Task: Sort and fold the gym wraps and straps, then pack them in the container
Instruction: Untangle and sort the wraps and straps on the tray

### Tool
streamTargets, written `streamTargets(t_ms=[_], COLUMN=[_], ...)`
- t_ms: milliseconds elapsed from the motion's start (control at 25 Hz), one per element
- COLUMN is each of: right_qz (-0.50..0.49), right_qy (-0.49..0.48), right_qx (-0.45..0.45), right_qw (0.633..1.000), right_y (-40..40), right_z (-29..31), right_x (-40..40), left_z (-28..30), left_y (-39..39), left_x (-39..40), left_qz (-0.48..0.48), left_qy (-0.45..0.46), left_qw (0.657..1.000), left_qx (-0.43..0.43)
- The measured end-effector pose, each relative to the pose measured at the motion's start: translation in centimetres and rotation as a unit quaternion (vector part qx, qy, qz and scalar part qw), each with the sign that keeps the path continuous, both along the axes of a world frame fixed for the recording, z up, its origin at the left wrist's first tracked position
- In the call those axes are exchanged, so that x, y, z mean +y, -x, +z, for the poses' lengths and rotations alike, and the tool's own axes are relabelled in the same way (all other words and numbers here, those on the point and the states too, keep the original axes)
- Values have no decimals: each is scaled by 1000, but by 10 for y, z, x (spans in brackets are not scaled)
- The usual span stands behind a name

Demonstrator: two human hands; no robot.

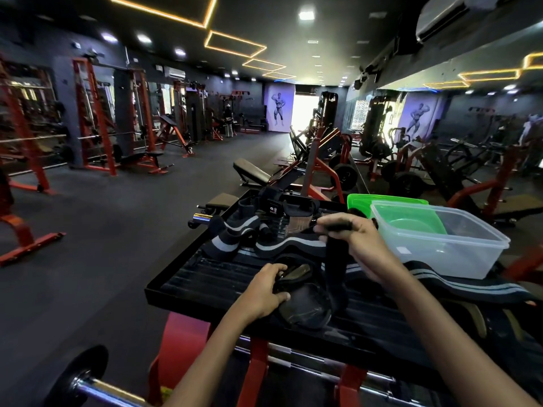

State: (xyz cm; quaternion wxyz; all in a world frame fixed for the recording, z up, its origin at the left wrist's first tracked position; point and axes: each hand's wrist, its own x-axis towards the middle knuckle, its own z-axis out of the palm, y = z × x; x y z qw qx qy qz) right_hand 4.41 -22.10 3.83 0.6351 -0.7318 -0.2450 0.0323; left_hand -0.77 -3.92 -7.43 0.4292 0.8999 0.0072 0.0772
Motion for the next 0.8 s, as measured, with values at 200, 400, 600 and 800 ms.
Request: streamTargets(t_ms=[200, 400, 600, 800], right_qz=[37, 3, -24, -23], right_qy=[-17, 50, 71, 85], right_qx=[181, 193, 220, 168], right_qw=[983, 980, 973, 982], right_y=[6, 7, 10, 6], right_z=[-20, -44, -49, -53], right_x=[36, 51, 37, 28], left_z=[-3, 1, 6, 8], left_y=[-4, -3, -10, -15], left_x=[7, 13, 12, 1], left_qz=[-12, -31, -20, 39], left_qy=[75, 241, 514, 596], left_qw=[997, 968, 842, 793], left_qx=[31, 59, 164, 123])
